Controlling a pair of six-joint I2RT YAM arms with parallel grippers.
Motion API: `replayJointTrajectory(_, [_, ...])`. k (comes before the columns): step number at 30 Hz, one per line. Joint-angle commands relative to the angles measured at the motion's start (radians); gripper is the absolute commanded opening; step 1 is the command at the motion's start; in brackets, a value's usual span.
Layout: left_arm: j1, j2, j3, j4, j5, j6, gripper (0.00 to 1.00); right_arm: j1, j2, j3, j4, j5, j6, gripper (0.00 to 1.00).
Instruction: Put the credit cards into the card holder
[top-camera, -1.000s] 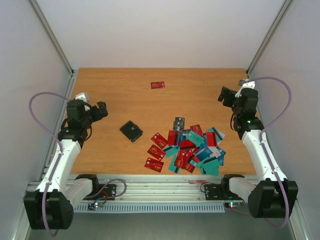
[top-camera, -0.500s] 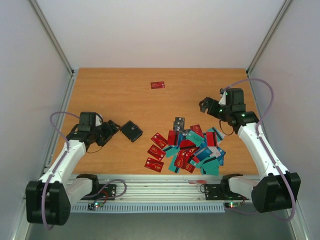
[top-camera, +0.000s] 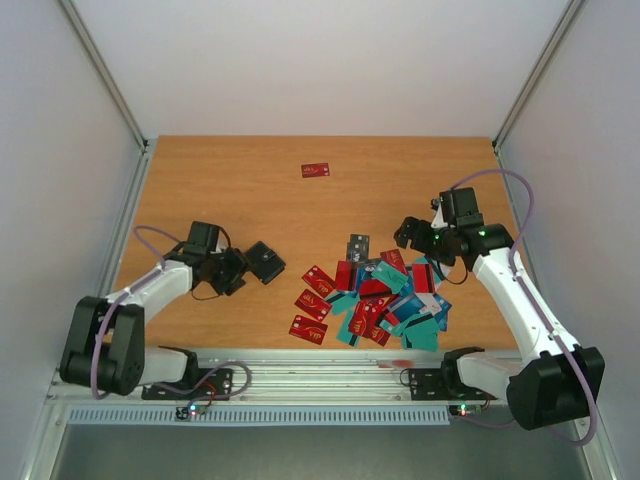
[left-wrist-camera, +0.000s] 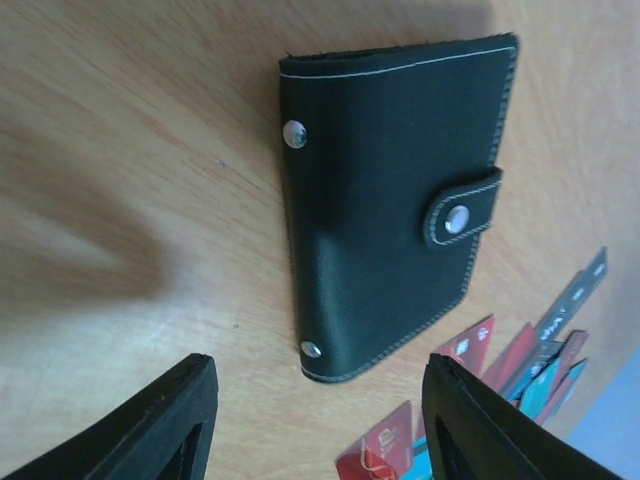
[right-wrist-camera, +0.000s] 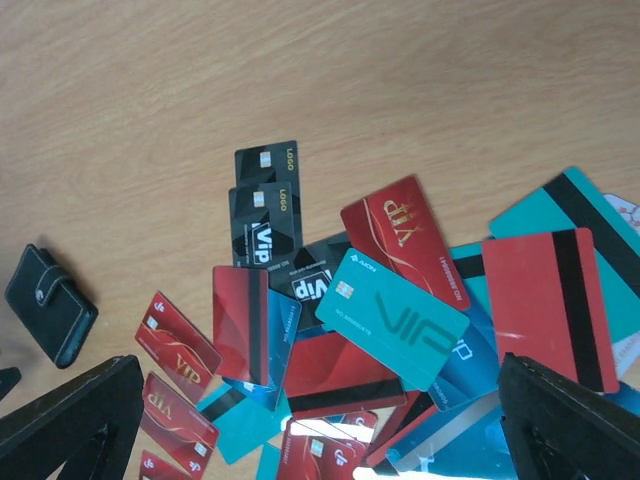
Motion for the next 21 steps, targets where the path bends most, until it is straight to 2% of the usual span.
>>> replayJointTrajectory(1, [-0.017,0.083,0.003,0.118,-0.004,-0.038,0.55,0.006,-0.043,0.022,-0.07,0.042,-0.001,0.97])
replayJointTrajectory(7, [-0.031,0.166,-0.001,0.196,0.0,-0.041,0.41,0.007,-0.071,0.012,-0.105,0.059,-0.001,0.98])
replayJointTrajectory(11, [-0.042,0.198,0.006,0.203,-0.026,-0.025,0.39,0.006,-0.074,-0.005,-0.106,0.064,-0.001,0.98])
replayJointTrajectory(15, [-0.044,0.222,0.003,0.218,-0.042,-0.024,0.33,0.006,-0.066,0.002,-0.111,0.065,-0.035,0.98])
replayJointTrajectory(21, [-0.044,0.231,-0.008,0.256,-0.044,-0.007,0.09,0.006,-0.05,0.021,-0.111,0.057,-0.039,0.98])
